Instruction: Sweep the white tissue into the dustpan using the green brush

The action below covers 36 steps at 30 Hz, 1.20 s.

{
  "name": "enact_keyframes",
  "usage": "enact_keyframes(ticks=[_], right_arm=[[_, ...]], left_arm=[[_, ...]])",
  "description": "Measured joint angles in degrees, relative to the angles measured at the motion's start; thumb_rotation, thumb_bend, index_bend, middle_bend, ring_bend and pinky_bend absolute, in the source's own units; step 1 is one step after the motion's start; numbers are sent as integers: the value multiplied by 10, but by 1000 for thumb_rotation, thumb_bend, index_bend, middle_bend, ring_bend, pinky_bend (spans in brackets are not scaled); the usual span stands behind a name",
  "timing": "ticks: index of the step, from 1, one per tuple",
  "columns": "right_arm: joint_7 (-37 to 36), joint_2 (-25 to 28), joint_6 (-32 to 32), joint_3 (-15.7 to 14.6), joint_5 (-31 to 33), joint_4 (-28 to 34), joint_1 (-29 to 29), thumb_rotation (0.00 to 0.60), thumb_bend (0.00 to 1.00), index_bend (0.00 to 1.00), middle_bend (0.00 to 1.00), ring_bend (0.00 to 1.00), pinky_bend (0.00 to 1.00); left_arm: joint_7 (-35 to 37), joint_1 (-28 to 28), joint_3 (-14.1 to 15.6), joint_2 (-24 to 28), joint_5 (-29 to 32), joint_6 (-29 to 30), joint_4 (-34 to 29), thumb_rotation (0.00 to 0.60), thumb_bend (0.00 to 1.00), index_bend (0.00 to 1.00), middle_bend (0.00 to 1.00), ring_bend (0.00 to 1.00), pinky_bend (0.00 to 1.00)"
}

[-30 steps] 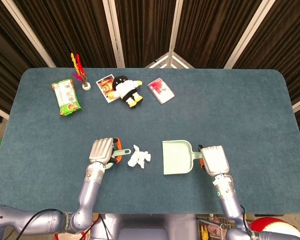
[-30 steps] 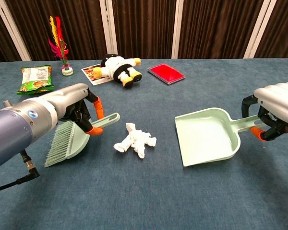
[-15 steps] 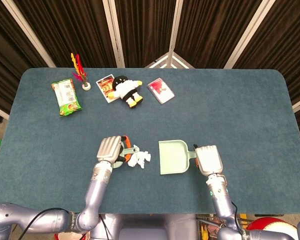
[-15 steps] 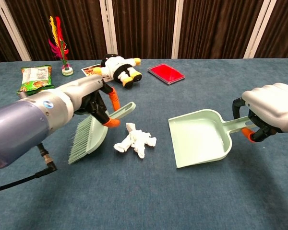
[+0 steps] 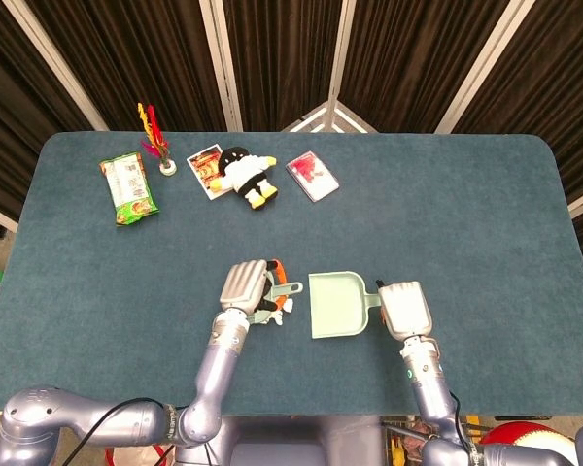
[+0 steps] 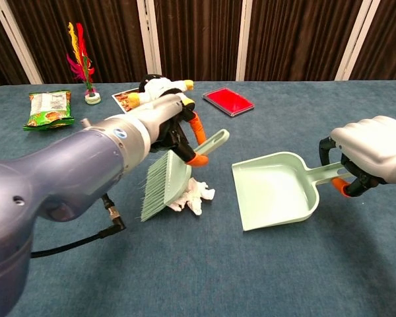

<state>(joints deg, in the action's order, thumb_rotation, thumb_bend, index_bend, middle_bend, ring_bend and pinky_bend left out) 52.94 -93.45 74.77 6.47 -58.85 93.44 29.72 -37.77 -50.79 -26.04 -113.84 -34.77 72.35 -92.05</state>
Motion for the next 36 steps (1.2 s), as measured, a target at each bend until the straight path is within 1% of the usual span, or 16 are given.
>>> enact_keyframes(ticks=[8, 12, 16, 19, 26, 32, 36], right_arm=[[1, 1, 0, -1, 4, 2, 0, 600, 552, 707, 869, 876, 785], [1, -2, 2, -4, 1, 6, -1, 600, 553, 707, 869, 876, 785], [3, -3, 5, -6, -1, 10, -1, 600, 554, 707, 869, 876, 785], [2, -3, 5, -6, 0, 12, -2, 600, 553, 707, 869, 876, 785], [2, -4, 7, -5, 2, 14, -2, 600, 554, 707, 869, 876, 785], [4, -5, 7, -3, 8, 16, -2, 600, 555, 707, 869, 876, 785], [6, -11, 9, -7, 8, 16, -3, 600, 554, 707, 869, 876, 785]], left_arm=[[32, -20, -16, -46, -6, -3, 31, 600, 609, 791, 1000, 937, 991], [43, -35, -32, -68, -15, 0, 49, 600, 609, 791, 1000, 937, 991], [52, -52, -46, -87, -32, 5, 60, 600, 609, 791, 1000, 935, 991], [57, -58, -48, -92, -51, 8, 65, 600, 608, 791, 1000, 934, 991], [96, -58, -48, -89, -112, 17, 63, 600, 608, 791, 1000, 934, 991], [112, -42, -55, -60, -126, 19, 21, 600, 608, 791, 1000, 934, 991], [118, -27, -59, -34, -127, 18, -8, 600, 608, 790, 1000, 934, 991]])
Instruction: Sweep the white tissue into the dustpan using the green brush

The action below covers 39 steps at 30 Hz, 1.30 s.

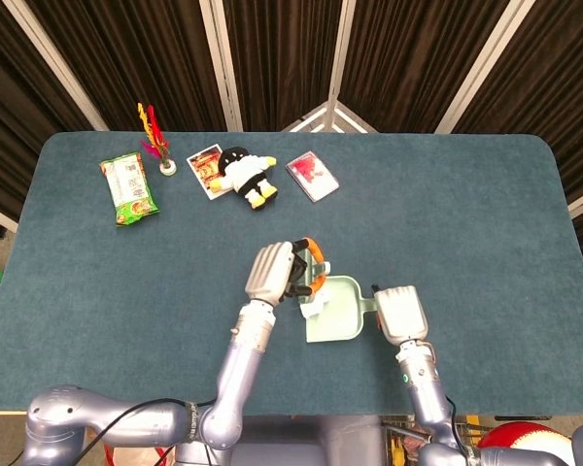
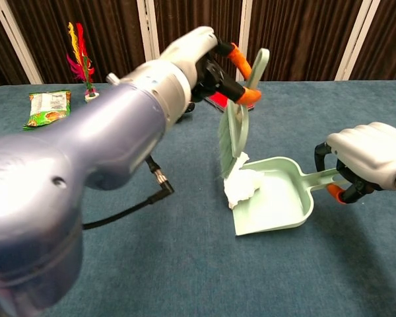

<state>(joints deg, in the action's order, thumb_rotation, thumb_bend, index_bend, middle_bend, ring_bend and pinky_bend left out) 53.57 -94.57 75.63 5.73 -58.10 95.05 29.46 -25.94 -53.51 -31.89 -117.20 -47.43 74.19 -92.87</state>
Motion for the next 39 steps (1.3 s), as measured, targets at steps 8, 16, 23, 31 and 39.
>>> enact_keyframes(ticks=[8, 16, 23, 31, 39], right_arm=[[6, -13, 1, -4, -3, -1, 2, 600, 555, 707, 869, 876, 785], [12, -27, 0, -7, -1, -6, 3, 600, 555, 707, 869, 876, 785], [16, -30, 1, -7, 1, -7, 3, 600, 556, 707, 869, 875, 785], [16, -29, 3, -10, -1, -5, 1, 600, 555, 707, 869, 875, 785], [17, -25, 4, -12, -1, -1, -1, 600, 555, 707, 869, 876, 785]], left_arm=[[-1, 28, 5, 52, 17, -4, -41, 600, 608, 791, 1000, 934, 991], [-40, 44, 37, 96, 67, -18, -68, 600, 609, 791, 1000, 934, 991], [-58, 34, 56, 90, 84, -23, -62, 600, 609, 791, 1000, 934, 991], [-36, 13, 58, 37, 64, -20, -16, 600, 609, 791, 1000, 934, 991], [-5, -6, 56, -19, 30, -13, 30, 600, 607, 791, 1000, 932, 991]])
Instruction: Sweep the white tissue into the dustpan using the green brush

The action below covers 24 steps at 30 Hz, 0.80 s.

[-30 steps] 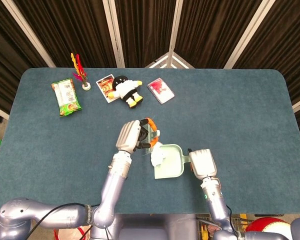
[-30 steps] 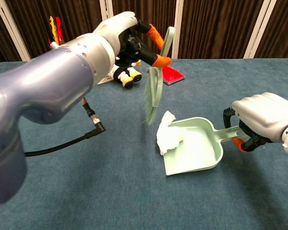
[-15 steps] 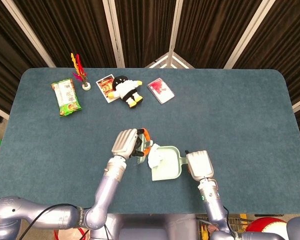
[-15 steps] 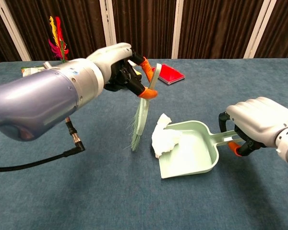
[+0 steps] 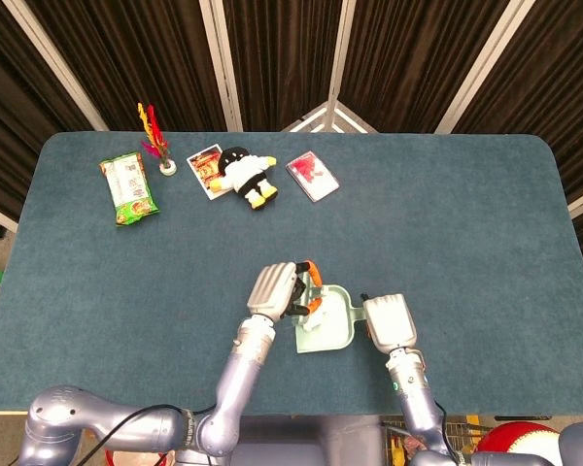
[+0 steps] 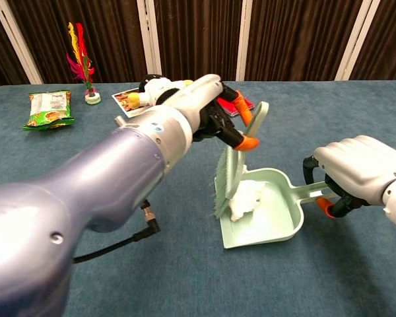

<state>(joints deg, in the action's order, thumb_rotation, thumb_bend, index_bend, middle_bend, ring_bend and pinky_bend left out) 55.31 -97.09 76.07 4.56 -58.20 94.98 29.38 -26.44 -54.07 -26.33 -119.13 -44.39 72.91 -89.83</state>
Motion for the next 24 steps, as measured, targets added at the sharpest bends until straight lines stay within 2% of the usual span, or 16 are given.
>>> enact_keyframes(ticks=[12, 18, 24], right_arm=[[-4, 8, 1, -1, -2, 8, -3, 600, 556, 707, 869, 876, 785], [-9, 13, 2, 0, -1, 10, -6, 600, 556, 707, 869, 876, 785], [-13, 16, -1, 6, 6, 4, -5, 600, 556, 707, 869, 876, 785]], left_arm=[[58, -7, -2, -52, -77, 15, 37, 600, 589, 790, 1000, 927, 991], [48, 8, 8, -37, -85, 15, 21, 600, 589, 790, 1000, 927, 991], [46, 37, 26, 1, -108, 27, -9, 600, 590, 790, 1000, 927, 991]])
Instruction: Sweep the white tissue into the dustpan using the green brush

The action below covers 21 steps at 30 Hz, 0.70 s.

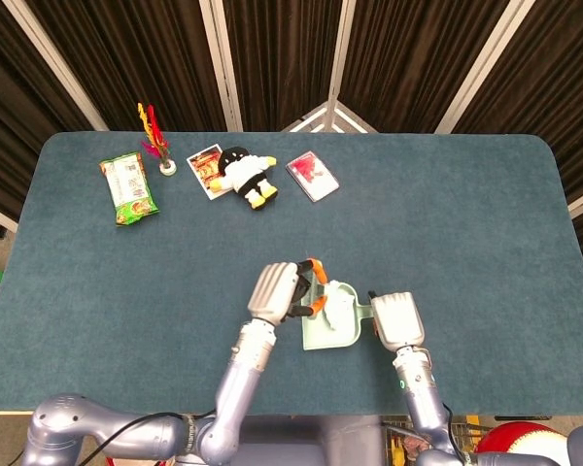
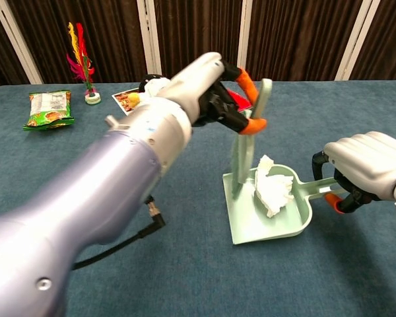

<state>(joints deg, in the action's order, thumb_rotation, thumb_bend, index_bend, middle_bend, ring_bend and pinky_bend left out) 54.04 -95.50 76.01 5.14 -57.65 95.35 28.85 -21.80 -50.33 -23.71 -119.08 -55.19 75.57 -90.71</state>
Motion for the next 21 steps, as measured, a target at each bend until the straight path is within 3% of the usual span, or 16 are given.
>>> enact_keyframes(ticks=[13, 17, 21], right_arm=[[21, 2, 5, -4, 7, 0, 1, 600, 556, 693, 869, 875, 785], [26, 0, 9, -6, 4, 1, 0, 600, 555, 466, 869, 875, 785], [44, -3, 16, -6, 8, 4, 1, 600, 556, 116, 869, 875, 785]], left_arm=[[23, 49, 8, 96, -44, 6, -70, 600, 588, 790, 1000, 926, 991], [18, 59, 17, 138, -69, 4, -82, 600, 587, 791, 1000, 925, 991], [17, 75, 25, 179, -81, 2, -94, 600, 587, 790, 1000, 925, 991]])
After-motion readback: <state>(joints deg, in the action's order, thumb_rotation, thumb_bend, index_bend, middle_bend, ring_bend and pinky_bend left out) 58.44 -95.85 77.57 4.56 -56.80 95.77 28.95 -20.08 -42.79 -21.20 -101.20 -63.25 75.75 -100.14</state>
